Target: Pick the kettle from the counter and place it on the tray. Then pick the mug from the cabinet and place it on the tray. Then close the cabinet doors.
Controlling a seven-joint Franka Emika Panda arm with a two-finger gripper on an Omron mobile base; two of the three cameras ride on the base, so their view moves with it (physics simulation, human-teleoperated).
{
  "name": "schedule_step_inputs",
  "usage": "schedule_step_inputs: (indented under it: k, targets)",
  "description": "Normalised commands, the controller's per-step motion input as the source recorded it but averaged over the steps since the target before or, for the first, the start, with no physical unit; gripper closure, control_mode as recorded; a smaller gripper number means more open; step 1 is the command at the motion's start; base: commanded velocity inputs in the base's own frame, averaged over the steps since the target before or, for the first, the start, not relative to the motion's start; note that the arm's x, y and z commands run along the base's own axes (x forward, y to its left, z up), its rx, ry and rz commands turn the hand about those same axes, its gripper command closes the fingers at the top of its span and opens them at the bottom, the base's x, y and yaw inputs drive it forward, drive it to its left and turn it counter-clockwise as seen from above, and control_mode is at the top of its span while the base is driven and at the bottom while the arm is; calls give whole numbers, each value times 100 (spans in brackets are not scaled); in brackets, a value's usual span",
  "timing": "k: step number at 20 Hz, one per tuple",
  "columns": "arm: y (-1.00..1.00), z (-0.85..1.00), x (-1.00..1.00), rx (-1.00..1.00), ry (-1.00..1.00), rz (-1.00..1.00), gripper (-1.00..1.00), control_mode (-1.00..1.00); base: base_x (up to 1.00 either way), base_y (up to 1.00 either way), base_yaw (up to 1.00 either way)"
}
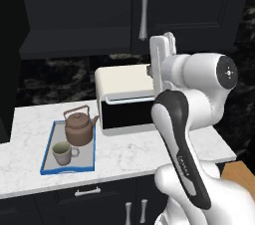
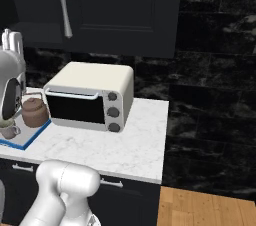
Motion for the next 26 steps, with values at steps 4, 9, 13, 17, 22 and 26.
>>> schedule_step_inputs:
  k: [4,9,13,17,22,26]
  targets:
    - [58,-76,-14,-43,-2,20,100,-100,0,0,0]
    - [78,-71,-29,-27,-13,9,100,-100,0,0,0]
    - [73,-69,-26,-12,-24,9,100,-100,0,0,0]
    - [68,-39,-16,-1,-33,9,100,-100,0,0,0]
    - [62,-41,0,-1,-32,6,100,-100,0,0,0]
    - [57,-51,0,-3,-37,1,100,-100,0,0,0]
